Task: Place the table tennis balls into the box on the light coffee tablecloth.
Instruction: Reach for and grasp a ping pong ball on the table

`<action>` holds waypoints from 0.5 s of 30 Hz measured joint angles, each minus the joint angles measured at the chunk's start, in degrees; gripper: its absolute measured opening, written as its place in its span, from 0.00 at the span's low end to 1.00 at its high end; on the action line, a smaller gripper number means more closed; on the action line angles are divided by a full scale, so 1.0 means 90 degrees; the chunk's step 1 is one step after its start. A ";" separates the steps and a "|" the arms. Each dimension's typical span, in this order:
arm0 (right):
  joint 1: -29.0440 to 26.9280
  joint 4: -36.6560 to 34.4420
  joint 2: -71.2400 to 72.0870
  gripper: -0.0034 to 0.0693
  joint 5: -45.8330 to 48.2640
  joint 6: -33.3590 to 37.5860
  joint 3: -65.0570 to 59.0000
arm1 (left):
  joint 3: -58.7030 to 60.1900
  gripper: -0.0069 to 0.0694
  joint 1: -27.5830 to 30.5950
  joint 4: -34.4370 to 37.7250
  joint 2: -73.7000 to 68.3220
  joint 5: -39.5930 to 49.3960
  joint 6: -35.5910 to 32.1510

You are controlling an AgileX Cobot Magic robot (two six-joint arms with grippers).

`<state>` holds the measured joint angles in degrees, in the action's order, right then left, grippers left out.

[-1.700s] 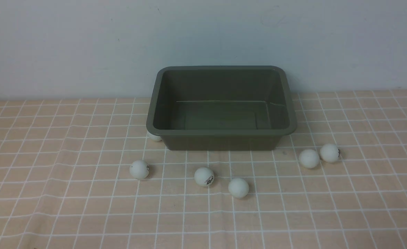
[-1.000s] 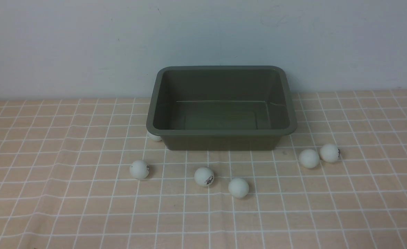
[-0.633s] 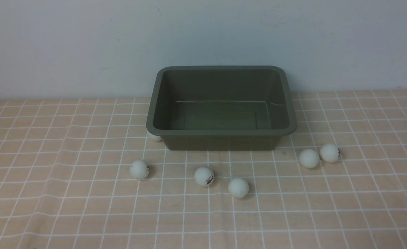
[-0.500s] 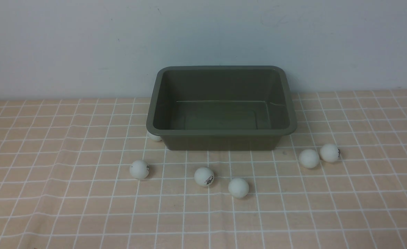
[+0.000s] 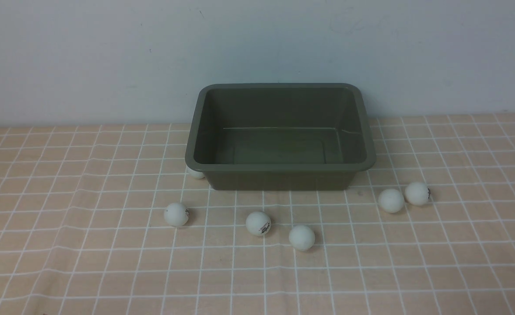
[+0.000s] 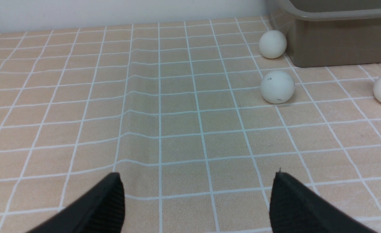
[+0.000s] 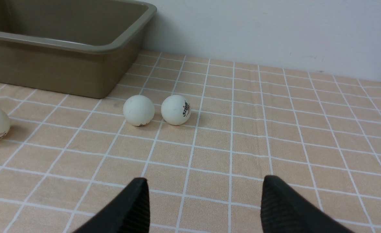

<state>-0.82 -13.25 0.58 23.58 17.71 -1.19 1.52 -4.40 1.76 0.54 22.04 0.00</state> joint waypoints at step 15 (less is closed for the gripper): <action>0.0000 -0.0084 0.0000 0.64 -0.0097 0.0162 -0.0010 | 0.0000 0.76 0.0000 0.0000 0.0000 0.0000 0.0000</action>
<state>-0.82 -14.00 0.58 22.71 19.17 -1.28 1.52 -4.40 1.76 0.54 22.04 0.00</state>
